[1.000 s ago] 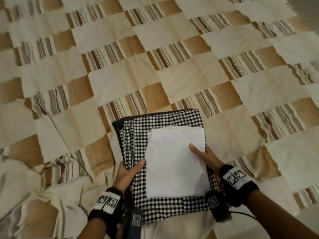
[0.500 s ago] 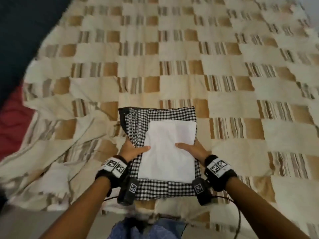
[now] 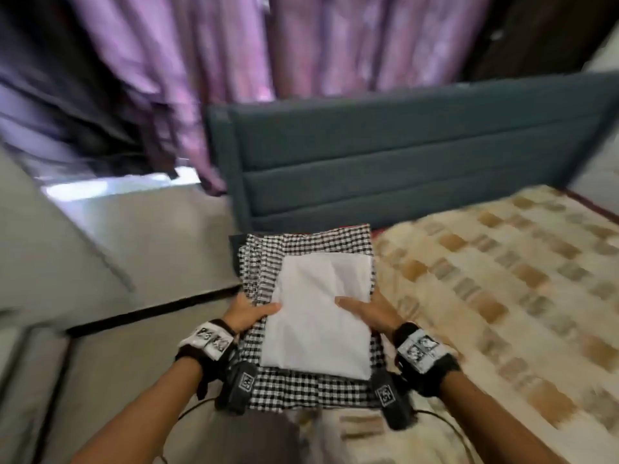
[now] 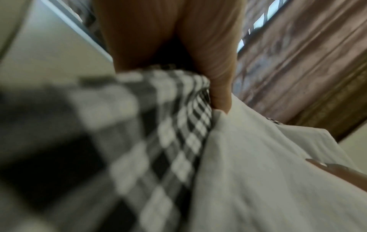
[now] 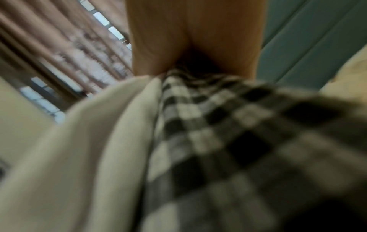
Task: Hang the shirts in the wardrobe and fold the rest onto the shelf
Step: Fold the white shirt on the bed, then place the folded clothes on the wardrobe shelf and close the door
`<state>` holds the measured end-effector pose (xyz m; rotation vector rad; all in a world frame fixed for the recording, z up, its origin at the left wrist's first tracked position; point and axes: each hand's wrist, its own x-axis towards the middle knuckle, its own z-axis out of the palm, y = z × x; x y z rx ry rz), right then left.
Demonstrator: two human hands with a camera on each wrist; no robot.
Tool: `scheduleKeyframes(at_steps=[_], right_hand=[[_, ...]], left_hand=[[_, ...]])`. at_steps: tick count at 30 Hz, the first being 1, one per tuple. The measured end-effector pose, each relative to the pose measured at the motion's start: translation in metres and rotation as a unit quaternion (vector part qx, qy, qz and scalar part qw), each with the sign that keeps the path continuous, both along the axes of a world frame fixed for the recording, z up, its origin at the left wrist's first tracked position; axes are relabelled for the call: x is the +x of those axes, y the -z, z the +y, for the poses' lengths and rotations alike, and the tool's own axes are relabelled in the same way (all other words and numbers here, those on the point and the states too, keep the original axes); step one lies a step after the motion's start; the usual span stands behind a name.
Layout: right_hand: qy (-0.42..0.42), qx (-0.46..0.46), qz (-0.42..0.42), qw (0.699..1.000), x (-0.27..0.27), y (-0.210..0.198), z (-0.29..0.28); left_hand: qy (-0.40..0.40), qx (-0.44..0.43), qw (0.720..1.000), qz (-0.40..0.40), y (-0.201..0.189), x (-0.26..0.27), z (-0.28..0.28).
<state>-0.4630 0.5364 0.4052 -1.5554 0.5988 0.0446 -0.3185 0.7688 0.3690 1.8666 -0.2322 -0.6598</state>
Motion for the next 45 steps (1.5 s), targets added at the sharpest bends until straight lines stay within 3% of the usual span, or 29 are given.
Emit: scheduleKeyframes(at_steps=[5, 8, 14, 21, 27, 30, 32, 38, 41, 45], right_hand=[[-0.153, -0.041, -0.084, 0.984, 0.162, -0.056, 0.113], [-0.250, -0.039, -0.140, 0.957, 0.240, -0.086, 0.195], [-0.374, -0.038, -0.220, 0.900, 0.336, -0.159, 0.350], [-0.528, 0.015, -0.259, 0.809, 0.401, -0.214, 0.498], [-0.642, 0.052, -0.248, 0.724, 0.463, -0.240, 0.614], [-0.706, 0.054, -0.231, 0.667, 0.487, -0.256, 0.669], [-0.725, 0.053, -0.229, 0.647, 0.502, -0.264, 0.711], [-0.788, 0.052, -0.233, 0.567, 0.516, -0.289, 0.841], [-0.807, 0.052, -0.218, 0.547, 0.513, -0.290, 0.909], [-0.831, 0.062, -0.193, 0.519, 0.501, -0.294, 0.990]], left_hand=[[-0.168, 0.003, 0.981, -0.098, -0.058, 0.075, 0.144], [-0.247, 0.031, 0.960, -0.126, -0.099, 0.104, 0.233], [-0.393, 0.075, 0.899, -0.178, -0.187, 0.117, 0.376], [-0.489, 0.117, 0.838, -0.212, -0.251, 0.119, 0.493], [-0.556, 0.146, 0.794, -0.200, -0.275, 0.134, 0.574], [-0.572, 0.173, 0.780, -0.186, -0.284, 0.139, 0.608], [-0.597, 0.174, 0.765, -0.169, -0.290, 0.140, 0.638], [-0.641, 0.202, 0.730, -0.124, -0.316, 0.118, 0.727], [-0.669, 0.188, 0.712, -0.099, -0.326, 0.106, 0.777], [-0.676, 0.235, 0.697, -0.044, -0.336, 0.091, 0.849]])
